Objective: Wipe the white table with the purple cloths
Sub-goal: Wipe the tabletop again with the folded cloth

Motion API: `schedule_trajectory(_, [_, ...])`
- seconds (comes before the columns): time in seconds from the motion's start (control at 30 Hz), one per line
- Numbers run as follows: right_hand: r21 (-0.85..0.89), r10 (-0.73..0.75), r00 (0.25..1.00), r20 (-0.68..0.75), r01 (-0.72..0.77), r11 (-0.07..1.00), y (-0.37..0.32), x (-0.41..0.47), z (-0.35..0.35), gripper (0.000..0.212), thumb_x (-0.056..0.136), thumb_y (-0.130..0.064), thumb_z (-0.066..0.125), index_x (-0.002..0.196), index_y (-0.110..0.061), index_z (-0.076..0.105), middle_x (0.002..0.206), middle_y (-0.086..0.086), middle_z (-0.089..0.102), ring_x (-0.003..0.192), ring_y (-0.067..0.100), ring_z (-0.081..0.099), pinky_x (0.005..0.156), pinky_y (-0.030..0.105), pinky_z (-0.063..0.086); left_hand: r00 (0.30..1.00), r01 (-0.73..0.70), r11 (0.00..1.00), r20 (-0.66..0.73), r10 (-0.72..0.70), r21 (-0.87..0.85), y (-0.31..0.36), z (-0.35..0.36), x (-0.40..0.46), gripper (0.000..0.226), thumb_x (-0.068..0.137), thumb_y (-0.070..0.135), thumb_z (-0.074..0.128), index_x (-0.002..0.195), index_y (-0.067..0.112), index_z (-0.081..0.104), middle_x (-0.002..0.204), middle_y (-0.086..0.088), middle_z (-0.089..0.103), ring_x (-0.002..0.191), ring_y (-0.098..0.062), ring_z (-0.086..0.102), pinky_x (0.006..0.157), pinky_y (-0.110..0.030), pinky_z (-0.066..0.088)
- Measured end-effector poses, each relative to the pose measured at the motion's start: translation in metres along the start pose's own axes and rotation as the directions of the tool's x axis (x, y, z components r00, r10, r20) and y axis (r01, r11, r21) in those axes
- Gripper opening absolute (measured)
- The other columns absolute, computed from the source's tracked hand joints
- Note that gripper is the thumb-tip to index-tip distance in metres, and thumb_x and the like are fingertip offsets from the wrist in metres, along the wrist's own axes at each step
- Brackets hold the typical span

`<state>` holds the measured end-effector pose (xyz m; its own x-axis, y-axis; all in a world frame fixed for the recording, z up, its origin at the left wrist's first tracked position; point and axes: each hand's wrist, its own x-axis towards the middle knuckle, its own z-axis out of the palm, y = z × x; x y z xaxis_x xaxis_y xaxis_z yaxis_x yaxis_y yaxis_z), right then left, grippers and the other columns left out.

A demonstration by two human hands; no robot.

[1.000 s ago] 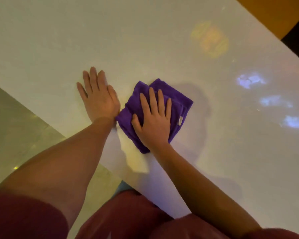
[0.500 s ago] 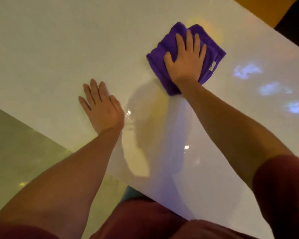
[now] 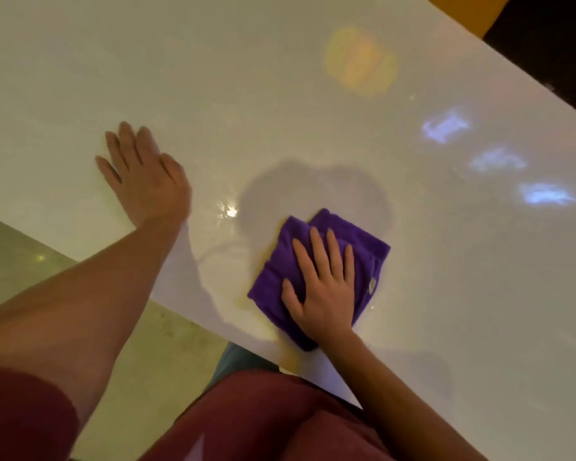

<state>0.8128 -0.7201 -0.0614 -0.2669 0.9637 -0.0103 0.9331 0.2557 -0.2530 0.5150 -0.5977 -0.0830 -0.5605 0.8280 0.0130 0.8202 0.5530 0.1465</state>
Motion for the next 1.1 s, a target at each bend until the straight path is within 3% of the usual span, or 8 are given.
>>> schedule_trajectory(0.1, [0.0, 0.014, 0.999, -0.03, -0.014, 1.0, 0.041, 0.012, -0.011, 0.067, 0.094, -0.048, 0.062, 0.153, -0.02, 0.056, 0.168, 0.01, 0.041, 0.159, 0.037, 0.029, 0.127, 0.064, 0.02, 1.0, 0.006, 1.0, -0.009, -0.006, 0.02, 0.0, -0.003, -0.002, 0.062, 0.101, 0.035, 0.022, 0.158, 0.011, 0.033, 0.169, -0.011, 0.024, 0.158, -0.033, 0.015, 0.127, -0.058, 0.009])
schedule_trajectory(0.33, [-0.022, 0.267, 0.958, -0.109, -0.271, 0.962, 0.135, 0.185, -0.03, 0.072, 0.099, -0.06, 0.036, 0.159, -0.023, 0.047, 0.172, 0.008, 0.032, 0.161, 0.034, 0.024, 0.131, 0.057, 0.012, 0.998, 0.024, 0.994, 0.05, -0.03, 0.105, 0.019, -0.013, -0.005, 0.063, 0.098, 0.031, 0.029, 0.157, 0.01, 0.033, 0.171, -0.011, 0.02, 0.158, -0.041, 0.008, 0.124, -0.066, 0.005])
schedule_trajectory(0.43, [-0.038, 0.26, 0.962, -0.082, -0.264, 0.964, 0.156, 0.213, -0.036, 0.075, 0.101, -0.062, 0.025, 0.164, -0.024, 0.037, 0.175, 0.007, 0.025, 0.163, 0.034, 0.016, 0.132, 0.056, 0.007, 0.992, -0.12, 0.988, 0.04, 0.116, 0.093, 0.063, -0.02, -0.012, 0.064, 0.093, 0.036, 0.039, 0.154, 0.016, 0.039, 0.171, -0.012, 0.016, 0.158, -0.041, 0.006, 0.126, -0.062, 0.004])
schedule_trajectory(0.57, [0.01, 0.237, 0.959, -0.156, -0.239, 0.971, 0.138, 0.145, -0.034, 0.068, 0.101, -0.053, 0.043, 0.159, -0.016, 0.046, 0.172, 0.012, 0.032, 0.161, 0.036, 0.024, 0.131, 0.057, 0.013, 0.956, -0.291, 0.956, 0.039, 0.29, 0.032, 0.145, -0.017, -0.032, 0.063, 0.097, 0.04, 0.035, 0.156, 0.018, 0.037, 0.172, -0.01, 0.014, 0.159, -0.037, 0.005, 0.127, -0.055, 0.004])
schedule_trajectory(0.67, [0.149, 0.255, 0.951, -0.172, -0.231, 0.961, 0.127, 0.032, -0.029, 0.06, 0.097, -0.046, 0.062, 0.146, -0.011, 0.057, 0.167, 0.015, 0.04, 0.16, 0.037, 0.027, 0.129, 0.059, 0.018, 0.947, -0.309, 0.951, 0.087, 0.309, -0.011, 0.204, -0.006, -0.044, 0.06, 0.101, 0.038, 0.038, 0.158, 0.019, 0.033, 0.172, -0.008, 0.012, 0.16, -0.034, 0.003, 0.128, -0.053, 0.004])
schedule_trajectory(0.8, [0.119, 0.149, 0.984, -0.099, -0.137, 0.983, 0.15, -0.085, -0.031, 0.055, 0.095, -0.046, 0.068, 0.138, -0.011, 0.067, 0.163, 0.016, 0.046, 0.158, 0.038, 0.032, 0.125, 0.066, 0.025, 0.938, -0.294, 0.954, 0.175, 0.3, -0.058, 0.271, 0.015, -0.07, 0.062, 0.102, 0.035, 0.038, 0.16, 0.016, 0.028, 0.172, -0.01, 0.012, 0.159, -0.034, 0.003, 0.128, -0.053, 0.005])
schedule_trajectory(0.93, [0.081, 0.204, 0.964, -0.168, -0.192, 0.978, 0.213, -0.076, -0.043, 0.054, 0.093, -0.049, 0.067, 0.133, -0.013, 0.07, 0.16, 0.016, 0.05, 0.156, 0.039, 0.036, 0.125, 0.065, 0.025, 0.967, -0.228, 0.972, 0.125, 0.221, 0.049, 0.296, 0.034, -0.089, 0.065, 0.101, 0.039, 0.024, 0.161, 0.013, 0.026, 0.172, -0.013, 0.014, 0.159, -0.035, 0.008, 0.128, -0.057, 0.005])
schedule_trajectory(1.1, [0.099, 0.378, 0.894, -0.242, -0.365, 0.926, 0.283, 0.019, -0.061, 0.054, 0.094, -0.047, 0.065, 0.138, -0.015, 0.066, 0.162, 0.014, 0.048, 0.156, 0.039, 0.035, 0.129, 0.06, 0.019, 0.977, -0.204, 0.976, 0.071, 0.199, 0.075, 0.3, 0.041, -0.089, 0.069, 0.097, 0.041, 0.021, 0.159, 0.012, 0.031, 0.17, -0.013, 0.02, 0.159, -0.035, 0.012, 0.127, -0.057, 0.007])
